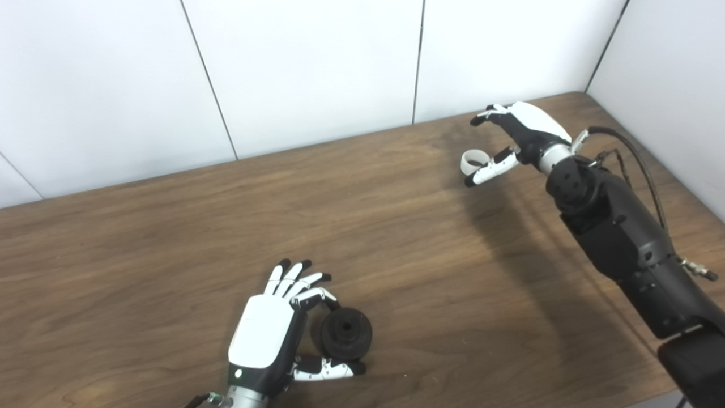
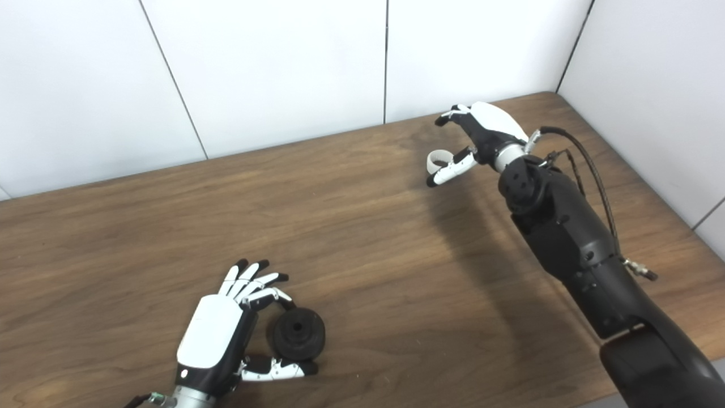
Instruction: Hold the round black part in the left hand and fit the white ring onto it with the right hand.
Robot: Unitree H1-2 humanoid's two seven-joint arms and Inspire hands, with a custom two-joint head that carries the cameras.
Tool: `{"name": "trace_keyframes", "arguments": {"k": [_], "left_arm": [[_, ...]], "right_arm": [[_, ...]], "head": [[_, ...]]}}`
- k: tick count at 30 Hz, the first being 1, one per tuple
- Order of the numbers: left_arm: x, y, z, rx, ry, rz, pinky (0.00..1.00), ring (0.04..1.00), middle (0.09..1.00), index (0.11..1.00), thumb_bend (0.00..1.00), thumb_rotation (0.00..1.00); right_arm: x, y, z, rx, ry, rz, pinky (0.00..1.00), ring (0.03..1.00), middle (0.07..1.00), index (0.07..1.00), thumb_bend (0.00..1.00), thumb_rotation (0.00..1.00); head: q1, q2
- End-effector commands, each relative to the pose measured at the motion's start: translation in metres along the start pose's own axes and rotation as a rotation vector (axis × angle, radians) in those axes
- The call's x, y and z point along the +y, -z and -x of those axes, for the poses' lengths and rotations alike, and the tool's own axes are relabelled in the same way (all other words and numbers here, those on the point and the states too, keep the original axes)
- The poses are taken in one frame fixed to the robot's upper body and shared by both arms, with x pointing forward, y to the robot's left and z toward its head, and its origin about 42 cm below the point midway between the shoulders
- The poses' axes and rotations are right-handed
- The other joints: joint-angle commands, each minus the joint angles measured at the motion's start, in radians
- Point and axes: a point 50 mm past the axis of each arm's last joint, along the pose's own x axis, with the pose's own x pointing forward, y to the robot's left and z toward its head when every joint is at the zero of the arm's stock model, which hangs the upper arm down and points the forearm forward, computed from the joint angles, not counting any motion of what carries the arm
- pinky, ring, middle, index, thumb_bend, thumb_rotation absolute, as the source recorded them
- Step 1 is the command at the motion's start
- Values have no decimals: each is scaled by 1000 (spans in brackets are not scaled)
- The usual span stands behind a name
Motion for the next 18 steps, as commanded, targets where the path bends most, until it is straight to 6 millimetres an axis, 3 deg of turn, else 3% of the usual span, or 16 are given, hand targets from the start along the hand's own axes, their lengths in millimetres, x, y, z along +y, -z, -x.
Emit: {"name": "trace_keyframes", "arguments": {"k": [1,18], "left_arm": [[-52,39,52,158,211,-46,1000,929,809,486,524,59],[-54,43,55,173,215,-47,1000,928,814,485,524,57]], "right_arm": [[-48,-14,-8,-28,112,60,1000,999,961,809,910,259],[-42,-3,-18,22,82,96,1000,1000,958,793,893,250]], "head": [[-1,0],[-9,5]]}}
